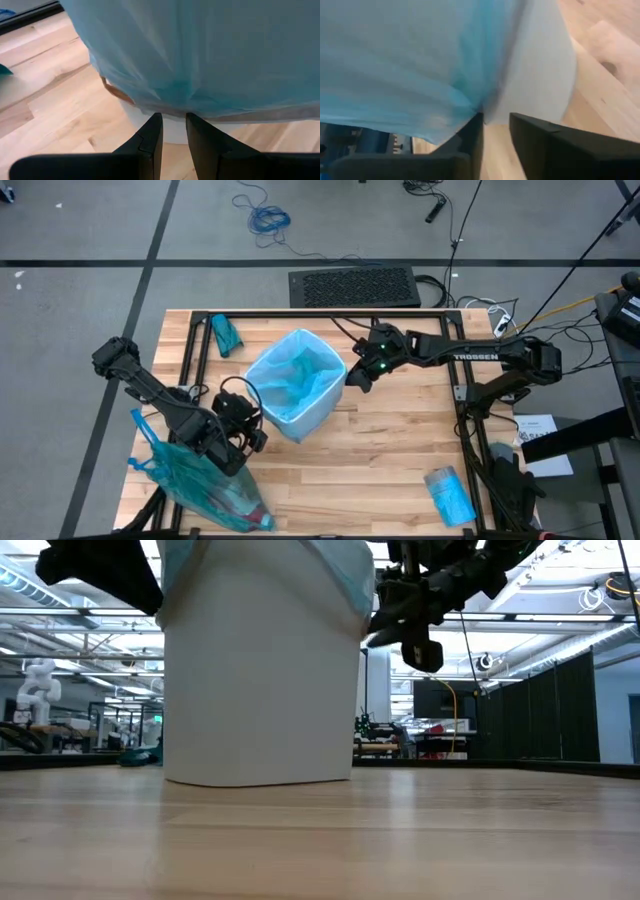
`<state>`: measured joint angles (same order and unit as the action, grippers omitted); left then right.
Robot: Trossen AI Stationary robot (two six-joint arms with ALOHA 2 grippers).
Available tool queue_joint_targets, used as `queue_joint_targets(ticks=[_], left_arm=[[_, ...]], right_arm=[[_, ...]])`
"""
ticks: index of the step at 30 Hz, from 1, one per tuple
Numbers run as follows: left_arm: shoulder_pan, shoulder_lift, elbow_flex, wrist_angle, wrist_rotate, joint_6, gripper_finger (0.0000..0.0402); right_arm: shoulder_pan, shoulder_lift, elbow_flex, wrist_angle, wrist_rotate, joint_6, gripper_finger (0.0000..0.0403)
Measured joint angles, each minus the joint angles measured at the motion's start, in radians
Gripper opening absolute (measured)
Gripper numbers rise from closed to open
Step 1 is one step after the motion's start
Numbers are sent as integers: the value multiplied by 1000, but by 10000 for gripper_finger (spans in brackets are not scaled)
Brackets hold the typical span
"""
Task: Place trash/remove bag and relplace
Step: Insert the new blue trash bag into the white trash bin
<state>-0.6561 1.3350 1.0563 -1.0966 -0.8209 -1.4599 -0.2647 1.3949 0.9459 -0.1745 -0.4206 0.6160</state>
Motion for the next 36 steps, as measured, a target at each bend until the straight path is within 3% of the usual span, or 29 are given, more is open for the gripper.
queue_joint_targets(ticks=[7, 13, 17, 23, 30, 36], left_arm=[[-30, 0, 59, -20, 2, 10, 83], [-45, 0, 105, -20, -10, 36, 83], [-63, 0, 125, -20, -18, 36, 83], [-78, 0, 135, -54, -35, 29, 83], [-78, -20, 135, -164, -24, 7, 83], [-84, -78, 137, -348, -23, -118, 83]], right_arm=[[-4, -8, 0, -48, 35, 8, 161], [-4, -63, 0, -44, 56, 20, 184], [13, -125, 0, -81, 103, 35, 178], [81, -232, 0, -231, 341, 23, 160], [196, -290, 0, -215, 372, 64, 144], [340, -277, 1, -116, 467, 121, 73]])
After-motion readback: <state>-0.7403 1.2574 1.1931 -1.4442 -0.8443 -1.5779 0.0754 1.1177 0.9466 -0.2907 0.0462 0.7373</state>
